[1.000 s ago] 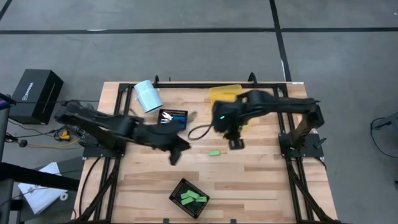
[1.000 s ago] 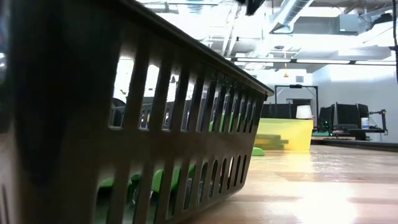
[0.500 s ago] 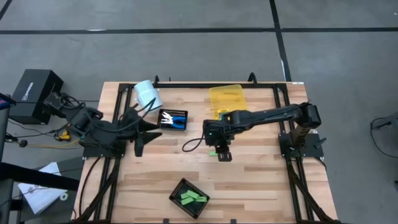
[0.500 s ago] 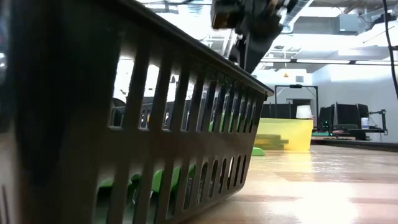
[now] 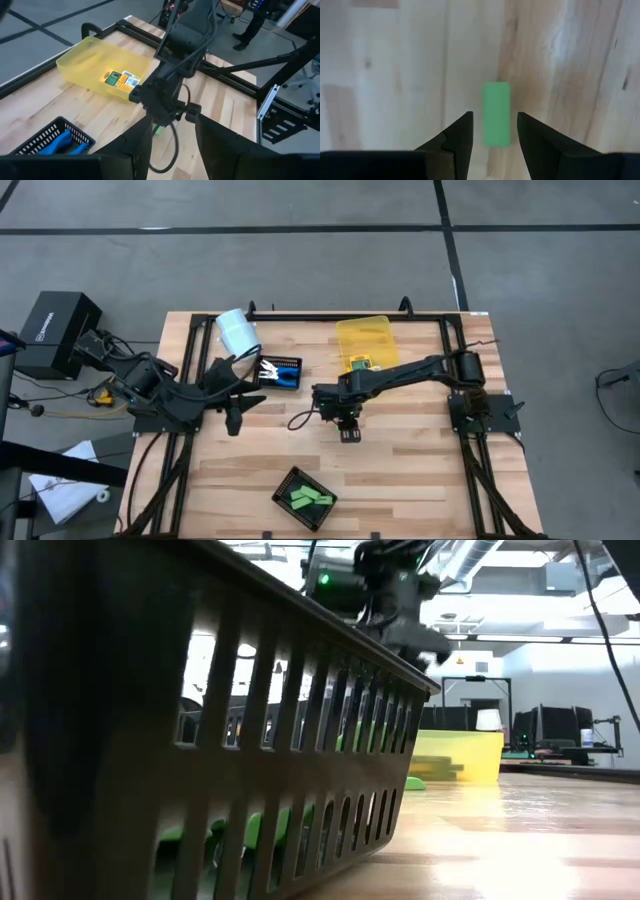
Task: Pick & Place School Supplies
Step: Put the green eraser into the bottom black bin
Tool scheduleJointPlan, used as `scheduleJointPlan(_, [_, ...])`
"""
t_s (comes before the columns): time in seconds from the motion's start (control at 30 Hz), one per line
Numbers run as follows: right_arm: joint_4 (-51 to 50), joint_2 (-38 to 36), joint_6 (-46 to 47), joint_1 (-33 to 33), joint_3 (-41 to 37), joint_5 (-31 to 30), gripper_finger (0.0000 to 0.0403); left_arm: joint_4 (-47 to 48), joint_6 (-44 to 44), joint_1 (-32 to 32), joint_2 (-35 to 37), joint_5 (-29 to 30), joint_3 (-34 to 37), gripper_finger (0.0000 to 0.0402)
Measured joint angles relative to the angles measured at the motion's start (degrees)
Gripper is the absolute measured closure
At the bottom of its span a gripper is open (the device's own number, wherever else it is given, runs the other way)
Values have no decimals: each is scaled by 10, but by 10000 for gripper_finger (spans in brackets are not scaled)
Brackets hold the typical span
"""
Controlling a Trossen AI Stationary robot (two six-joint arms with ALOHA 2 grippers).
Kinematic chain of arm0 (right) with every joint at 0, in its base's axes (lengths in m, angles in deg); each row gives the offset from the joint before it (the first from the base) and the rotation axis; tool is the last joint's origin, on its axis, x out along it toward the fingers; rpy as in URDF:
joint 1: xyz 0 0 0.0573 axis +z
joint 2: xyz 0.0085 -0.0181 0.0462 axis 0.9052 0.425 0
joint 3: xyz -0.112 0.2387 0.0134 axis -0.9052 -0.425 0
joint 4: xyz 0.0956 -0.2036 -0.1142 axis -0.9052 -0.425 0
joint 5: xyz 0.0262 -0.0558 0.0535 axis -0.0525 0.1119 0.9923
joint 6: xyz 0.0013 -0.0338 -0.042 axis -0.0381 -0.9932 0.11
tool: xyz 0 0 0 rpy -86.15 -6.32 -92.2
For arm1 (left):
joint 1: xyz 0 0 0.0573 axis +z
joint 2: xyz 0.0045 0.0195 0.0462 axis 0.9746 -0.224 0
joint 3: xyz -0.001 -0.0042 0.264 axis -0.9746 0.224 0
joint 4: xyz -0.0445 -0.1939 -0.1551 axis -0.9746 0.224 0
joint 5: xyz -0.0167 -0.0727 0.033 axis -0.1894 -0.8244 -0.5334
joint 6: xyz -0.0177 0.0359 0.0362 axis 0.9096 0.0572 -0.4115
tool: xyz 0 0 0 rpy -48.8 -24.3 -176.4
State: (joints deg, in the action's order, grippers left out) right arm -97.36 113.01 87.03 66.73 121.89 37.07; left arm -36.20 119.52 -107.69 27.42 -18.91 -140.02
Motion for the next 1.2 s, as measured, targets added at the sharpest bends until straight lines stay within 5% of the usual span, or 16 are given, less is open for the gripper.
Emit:
scheduleJointPlan(0.87, [21, 5, 0, -21, -4, 51, 255, 29, 28, 0, 0, 0, 0, 266])
scheduleJointPlan(1.2, [108, 0, 33, 7, -73, 42, 255, 29, 29, 0, 0, 0, 0, 266])
